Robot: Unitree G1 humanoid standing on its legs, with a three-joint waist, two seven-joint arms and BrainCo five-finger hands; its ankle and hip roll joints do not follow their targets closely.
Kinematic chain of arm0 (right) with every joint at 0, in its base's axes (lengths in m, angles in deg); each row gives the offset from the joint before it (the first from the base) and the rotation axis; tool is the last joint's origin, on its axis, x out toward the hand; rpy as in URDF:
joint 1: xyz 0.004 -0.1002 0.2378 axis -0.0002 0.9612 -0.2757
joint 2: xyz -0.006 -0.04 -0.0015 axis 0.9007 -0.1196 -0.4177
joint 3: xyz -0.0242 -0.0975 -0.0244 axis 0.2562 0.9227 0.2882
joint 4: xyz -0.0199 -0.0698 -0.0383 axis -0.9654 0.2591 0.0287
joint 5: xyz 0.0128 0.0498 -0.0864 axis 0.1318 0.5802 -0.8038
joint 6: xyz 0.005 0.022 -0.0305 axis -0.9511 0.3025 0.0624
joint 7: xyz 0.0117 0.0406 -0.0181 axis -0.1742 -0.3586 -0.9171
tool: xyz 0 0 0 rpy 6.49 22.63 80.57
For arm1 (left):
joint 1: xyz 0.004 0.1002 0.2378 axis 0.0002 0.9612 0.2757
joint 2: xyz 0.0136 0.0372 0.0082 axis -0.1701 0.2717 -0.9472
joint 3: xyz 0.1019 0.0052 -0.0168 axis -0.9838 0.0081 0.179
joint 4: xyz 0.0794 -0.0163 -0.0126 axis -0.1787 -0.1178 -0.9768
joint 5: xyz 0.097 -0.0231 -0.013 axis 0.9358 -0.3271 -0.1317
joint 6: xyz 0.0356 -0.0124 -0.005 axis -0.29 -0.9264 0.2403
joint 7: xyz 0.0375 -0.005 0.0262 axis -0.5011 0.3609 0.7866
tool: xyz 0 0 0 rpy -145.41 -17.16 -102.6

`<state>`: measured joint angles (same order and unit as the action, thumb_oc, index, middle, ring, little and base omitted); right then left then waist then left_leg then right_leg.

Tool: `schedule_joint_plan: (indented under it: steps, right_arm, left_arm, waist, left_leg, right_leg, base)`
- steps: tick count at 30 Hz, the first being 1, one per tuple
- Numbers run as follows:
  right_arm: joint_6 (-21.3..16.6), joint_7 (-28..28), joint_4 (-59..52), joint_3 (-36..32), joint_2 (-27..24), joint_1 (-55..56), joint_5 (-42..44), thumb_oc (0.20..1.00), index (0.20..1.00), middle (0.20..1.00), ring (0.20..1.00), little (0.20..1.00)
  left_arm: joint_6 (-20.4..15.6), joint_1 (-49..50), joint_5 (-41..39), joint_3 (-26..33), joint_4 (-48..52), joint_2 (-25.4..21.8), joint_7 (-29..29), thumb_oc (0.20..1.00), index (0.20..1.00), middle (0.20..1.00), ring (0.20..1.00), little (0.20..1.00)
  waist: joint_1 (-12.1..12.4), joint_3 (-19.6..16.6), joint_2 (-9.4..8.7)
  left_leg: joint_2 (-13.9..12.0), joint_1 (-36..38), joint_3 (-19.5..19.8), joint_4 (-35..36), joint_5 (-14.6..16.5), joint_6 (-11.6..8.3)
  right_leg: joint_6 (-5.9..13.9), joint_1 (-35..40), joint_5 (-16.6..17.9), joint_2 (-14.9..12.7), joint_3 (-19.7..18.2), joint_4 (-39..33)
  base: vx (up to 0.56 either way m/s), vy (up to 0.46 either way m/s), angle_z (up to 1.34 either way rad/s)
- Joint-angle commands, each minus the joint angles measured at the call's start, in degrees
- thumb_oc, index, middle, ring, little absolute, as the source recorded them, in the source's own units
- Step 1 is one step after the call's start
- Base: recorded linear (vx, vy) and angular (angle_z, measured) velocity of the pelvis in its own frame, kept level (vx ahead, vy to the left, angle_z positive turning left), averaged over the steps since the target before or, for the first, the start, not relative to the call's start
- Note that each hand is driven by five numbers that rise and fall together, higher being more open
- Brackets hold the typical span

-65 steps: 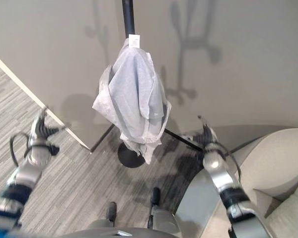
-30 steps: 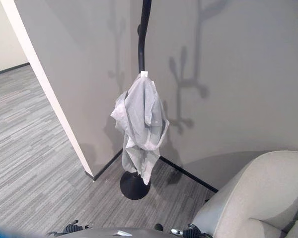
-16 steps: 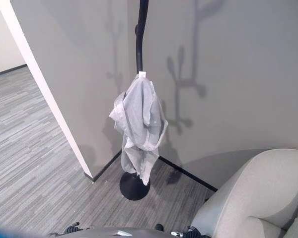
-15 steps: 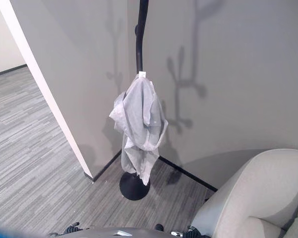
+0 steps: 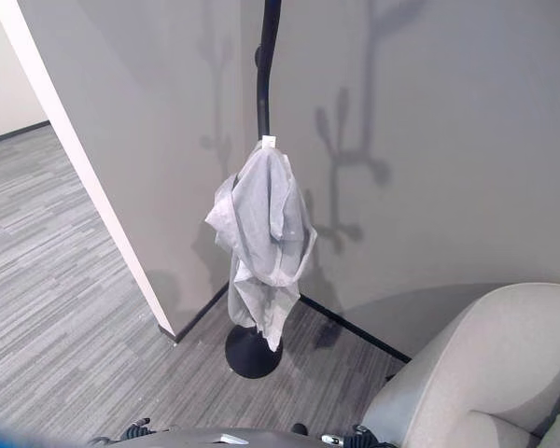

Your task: Hang the clothes on the sofa on the clothes rack.

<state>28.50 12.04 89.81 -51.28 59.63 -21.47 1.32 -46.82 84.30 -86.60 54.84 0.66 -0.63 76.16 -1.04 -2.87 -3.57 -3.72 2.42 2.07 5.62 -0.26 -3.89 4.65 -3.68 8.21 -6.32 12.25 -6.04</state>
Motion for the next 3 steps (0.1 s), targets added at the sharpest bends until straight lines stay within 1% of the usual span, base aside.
schedule_joint_plan:
  steps: [1,3]
  right_arm:
    - [-1.36,-0.17,-2.15,0.98,-1.52,-4.27,1.28,1.000,1.000,1.000,1.000,1.000]
    - [-1.36,-0.32,-2.23,0.86,-1.50,-4.23,1.60,1.000,1.000,1.000,1.000,1.000]
  left_arm:
    - [-1.61,-5.47,-0.03,0.87,-1.16,0.03,1.67,1.000,1.000,1.000,1.000,1.000]
    - [-1.61,-5.53,-1.07,1.58,-1.11,-0.25,1.80,1.000,1.000,1.000,1.000,1.000]
  waist:
    - [0.99,5.02,1.50]
    - [1.10,5.06,1.48]
  left_leg:
    - [0.07,0.90,-1.62,-1.07,3.86,-0.51]
    - [0.12,0.88,-1.55,-1.08,3.80,-0.52]
  right_leg:
    - [7.01,6.39,-7.93,-3.76,-0.20,1.04]
    - [6.98,6.47,-7.93,-3.83,-0.13,1.04]
  base:
    - [0.00,0.000,0.00]
    - [0.00,0.000,0.00]
